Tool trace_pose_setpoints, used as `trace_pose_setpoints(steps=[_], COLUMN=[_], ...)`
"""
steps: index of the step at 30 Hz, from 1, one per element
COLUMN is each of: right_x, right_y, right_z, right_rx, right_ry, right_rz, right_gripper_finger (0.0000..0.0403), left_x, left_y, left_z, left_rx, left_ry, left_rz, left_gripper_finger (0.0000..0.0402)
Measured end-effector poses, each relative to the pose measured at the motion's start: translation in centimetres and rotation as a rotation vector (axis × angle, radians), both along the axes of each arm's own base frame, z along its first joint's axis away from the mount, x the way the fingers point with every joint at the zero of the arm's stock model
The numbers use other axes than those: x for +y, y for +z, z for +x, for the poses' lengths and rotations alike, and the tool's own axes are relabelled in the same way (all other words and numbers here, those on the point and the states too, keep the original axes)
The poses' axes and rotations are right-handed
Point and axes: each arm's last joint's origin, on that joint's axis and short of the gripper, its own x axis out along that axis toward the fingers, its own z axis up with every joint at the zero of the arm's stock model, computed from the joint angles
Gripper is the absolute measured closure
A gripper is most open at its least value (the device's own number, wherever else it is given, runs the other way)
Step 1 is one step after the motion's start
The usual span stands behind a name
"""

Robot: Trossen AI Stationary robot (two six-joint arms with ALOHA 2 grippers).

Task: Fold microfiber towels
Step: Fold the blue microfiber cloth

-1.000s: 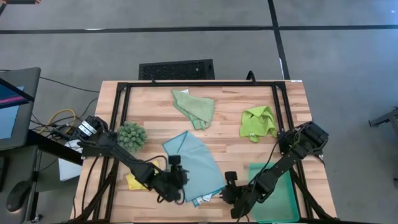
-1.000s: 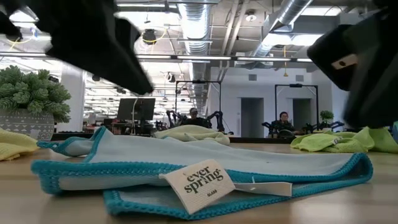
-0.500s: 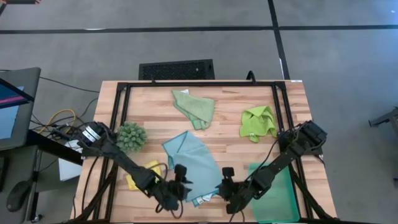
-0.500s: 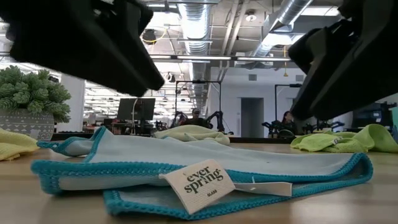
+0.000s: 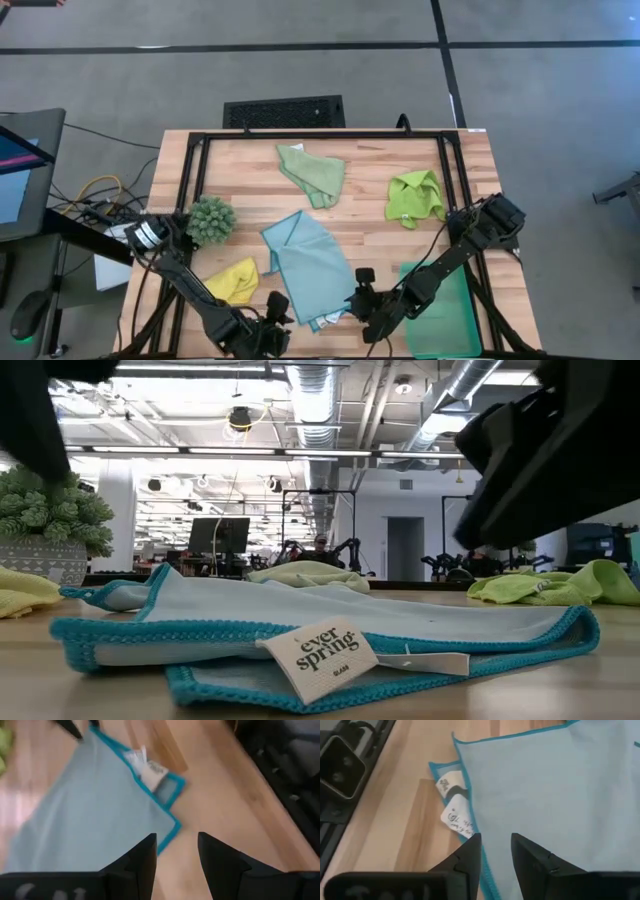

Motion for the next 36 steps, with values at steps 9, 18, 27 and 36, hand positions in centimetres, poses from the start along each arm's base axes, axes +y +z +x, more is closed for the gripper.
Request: trace_pose_setpoints(steps=[9,18,27,36], right_x=[-0.1,0.2,0.2,-0.7], right_y=[0.0,0.0,0.0,-0.2], right_z=[0.1,-0.1,-0.2,-2.8], right_rx=[-0.001,-0.002,0.002,0.170], right_ry=[0.012,0.021,0.021,-0.117], right_rz=[-0.010,-0.009,-0.013,-0.092], right_gripper_finger=[0.0274,0.0275,0.0276,0.0296], left_x=[0.2,1.9,2.4,4.4], left_y=[-4.4,-4.5,0.7,2.7], left_z=[2.6,4.2,7.8,11.1], left_rx=[-0.013,-0.020,-0.168,-0.216], left_ry=[0.072,0.100,0.176,0.225], left_rz=[-0.035,0.046,0.216,0.080], left_gripper_finger=[0.0269,0.0375,0.0396,0.0400])
